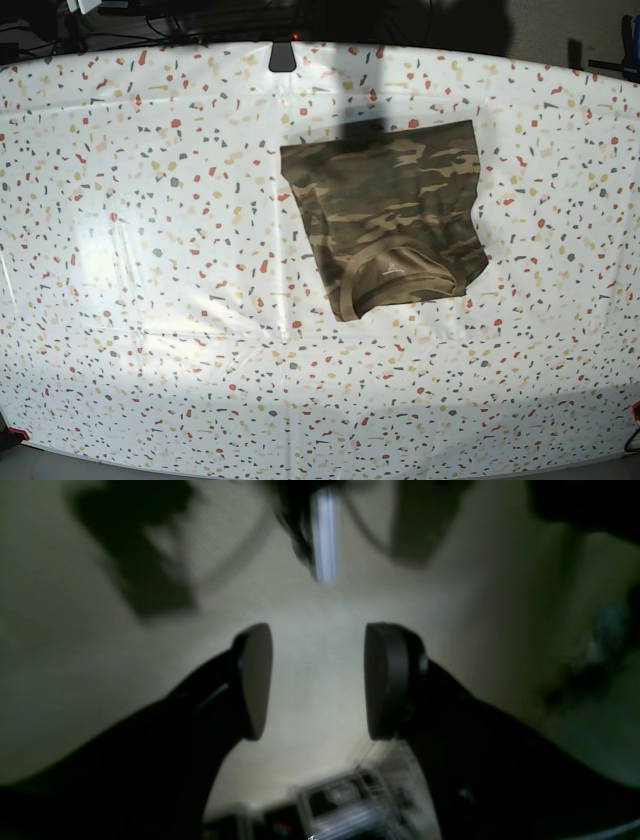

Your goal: Fold the T-shirt properly

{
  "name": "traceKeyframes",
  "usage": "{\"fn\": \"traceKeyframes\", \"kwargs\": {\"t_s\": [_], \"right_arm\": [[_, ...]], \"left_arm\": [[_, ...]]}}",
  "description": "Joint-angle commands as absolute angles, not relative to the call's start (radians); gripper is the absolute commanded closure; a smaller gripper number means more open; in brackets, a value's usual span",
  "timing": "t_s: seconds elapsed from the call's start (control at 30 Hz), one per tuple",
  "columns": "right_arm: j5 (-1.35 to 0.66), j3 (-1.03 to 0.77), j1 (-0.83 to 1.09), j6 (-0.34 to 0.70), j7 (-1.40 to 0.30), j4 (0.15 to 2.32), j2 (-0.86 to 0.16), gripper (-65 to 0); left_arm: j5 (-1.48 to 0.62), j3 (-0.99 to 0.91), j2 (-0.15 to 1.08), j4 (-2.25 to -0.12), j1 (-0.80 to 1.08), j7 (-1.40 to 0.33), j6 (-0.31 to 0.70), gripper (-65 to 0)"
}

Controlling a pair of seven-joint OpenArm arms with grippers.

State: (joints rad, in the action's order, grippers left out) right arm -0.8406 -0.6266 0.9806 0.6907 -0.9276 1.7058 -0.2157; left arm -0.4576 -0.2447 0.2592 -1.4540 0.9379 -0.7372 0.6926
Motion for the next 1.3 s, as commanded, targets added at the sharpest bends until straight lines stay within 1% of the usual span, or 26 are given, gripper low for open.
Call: {"fn": "traceKeyframes", "kwargs": {"t_s": [0.0, 0.07, 0.13, 0.27, 0.37, 0.47, 0.6, 0.73, 0.93, 1.1, 1.27], "right_arm": [[-0.811, -0.598, 0.984, 0.698, -0.860, 1.657, -0.234, -19.0], [-0.692, -0.526, 0.928, 0.698, -0.751, 1.527, -0.254, -19.0], [-0.591, -0.465, 0.847, 0.698, -0.708, 1.396, -0.264, -19.0], [-0.517, -0.379, 0.667, 0.698, -0.649, 1.131, -0.288, -19.1], [-0.422, -0.334, 0.549, 0.698, -0.572, 0.967, -0.303, -19.1], [-0.302, -0.278, 0.460, 0.698, -0.470, 0.833, -0.321, -19.0], [-0.180, -0.180, 0.406, 0.585, -0.264, 0.697, -0.342, -19.0], [-0.153, -0.081, 0.376, 0.543, -0.184, 0.654, -0.344, -19.0], [-0.157, 0.005, 0.323, 0.542, -0.191, 0.655, -0.343, -19.0], [-0.160, 0.014, 0.304, 0.542, -0.194, 0.655, -0.347, -19.0], [-0.160, 0.014, 0.302, 0.544, -0.200, 0.655, -0.348, -19.0]], "left_arm": [[-0.469, -0.228, 0.266, -1.370, 0.912, -0.730, 0.698, -29.2], [-0.469, -0.183, 0.266, -1.183, 0.815, -0.687, 0.698, -29.2], [-0.460, -0.154, 0.266, -1.018, 0.730, -0.612, 0.698, -29.2], [-0.325, -0.149, 0.263, -0.779, 0.590, -0.432, 0.698, -29.2], [-0.257, -0.149, 0.263, -0.677, 0.525, -0.319, 0.698, -29.2], [-0.251, -0.149, 0.259, -0.617, 0.489, -0.332, 0.698, -29.1], [-0.251, -0.149, 0.244, -0.570, 0.464, -0.324, 0.698, -29.2], [-0.250, -0.149, 0.227, -0.562, 0.442, -0.315, 0.597, -29.2], [-0.250, -0.149, 0.215, -0.563, 0.409, -0.327, 0.591, -29.2], [-0.244, -0.149, 0.190, -0.577, 0.402, -0.344, 0.591, -29.2], [-0.183, -0.149, 0.147, -0.579, 0.399, -0.342, 0.591, -29.2]]}}
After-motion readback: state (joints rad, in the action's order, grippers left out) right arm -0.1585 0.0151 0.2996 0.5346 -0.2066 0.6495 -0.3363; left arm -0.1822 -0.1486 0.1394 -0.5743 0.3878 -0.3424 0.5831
